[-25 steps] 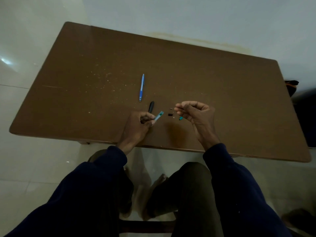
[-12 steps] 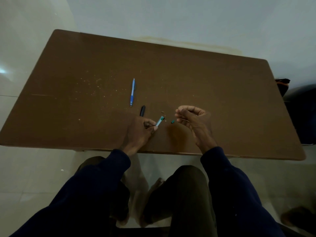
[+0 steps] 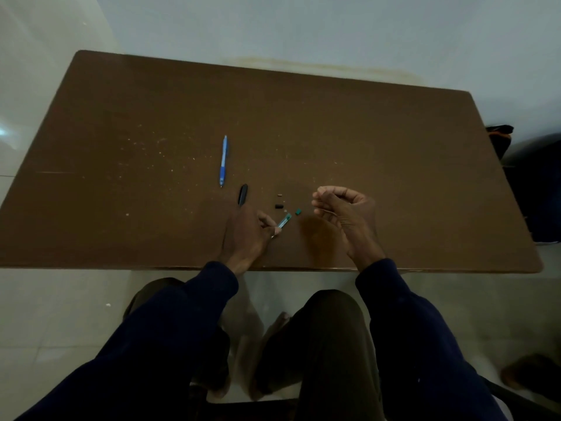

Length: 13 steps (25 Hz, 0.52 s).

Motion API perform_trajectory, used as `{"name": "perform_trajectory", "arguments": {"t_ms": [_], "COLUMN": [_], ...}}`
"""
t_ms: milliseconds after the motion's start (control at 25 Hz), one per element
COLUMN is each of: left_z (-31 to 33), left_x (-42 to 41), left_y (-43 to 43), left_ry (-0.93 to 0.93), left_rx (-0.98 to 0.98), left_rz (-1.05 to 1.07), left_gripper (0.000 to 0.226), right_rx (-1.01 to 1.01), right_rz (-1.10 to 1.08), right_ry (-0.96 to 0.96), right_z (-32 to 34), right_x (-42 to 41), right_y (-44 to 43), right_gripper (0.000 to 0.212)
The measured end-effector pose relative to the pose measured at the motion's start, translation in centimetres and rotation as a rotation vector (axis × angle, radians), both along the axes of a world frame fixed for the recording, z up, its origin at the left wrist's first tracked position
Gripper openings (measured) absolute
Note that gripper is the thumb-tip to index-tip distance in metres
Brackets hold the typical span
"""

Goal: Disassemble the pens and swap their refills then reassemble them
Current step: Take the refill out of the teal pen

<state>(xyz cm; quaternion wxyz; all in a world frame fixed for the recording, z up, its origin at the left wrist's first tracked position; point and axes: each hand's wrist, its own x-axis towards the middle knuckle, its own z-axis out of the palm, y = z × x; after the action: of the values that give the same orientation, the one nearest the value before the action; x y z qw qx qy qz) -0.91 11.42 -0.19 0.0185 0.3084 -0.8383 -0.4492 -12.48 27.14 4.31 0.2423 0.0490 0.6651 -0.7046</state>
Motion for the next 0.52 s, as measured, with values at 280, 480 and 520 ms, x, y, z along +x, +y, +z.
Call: {"name": "perform_trajectory", "arguments": {"t_ms": [280,480,520], "left_z": [-0.6,-0.8,-0.6], "left_x": [-0.2,0.0,0.0], "left_y": [0.0,0.1,0.1], "left_ry": [0.003,0.03,0.026], "left_rx": [0.016,0.04,0.036], "left_rz": [-0.009,0.001,0.0], "left_gripper": [0.009,0.03,0.031], "right_rx": [0.02,0.015,0.017], "right_rz": [0.009,0.019,0.019], "right_ry": [0.007,0.011,0.01], "right_z": [-0.4,-0.5,-0.5], "right_x": [0.0,0.1,0.1], "right_y": [-0.2,-0.3,-0.4], "right_gripper": [0.028,0.028,0.028]}}
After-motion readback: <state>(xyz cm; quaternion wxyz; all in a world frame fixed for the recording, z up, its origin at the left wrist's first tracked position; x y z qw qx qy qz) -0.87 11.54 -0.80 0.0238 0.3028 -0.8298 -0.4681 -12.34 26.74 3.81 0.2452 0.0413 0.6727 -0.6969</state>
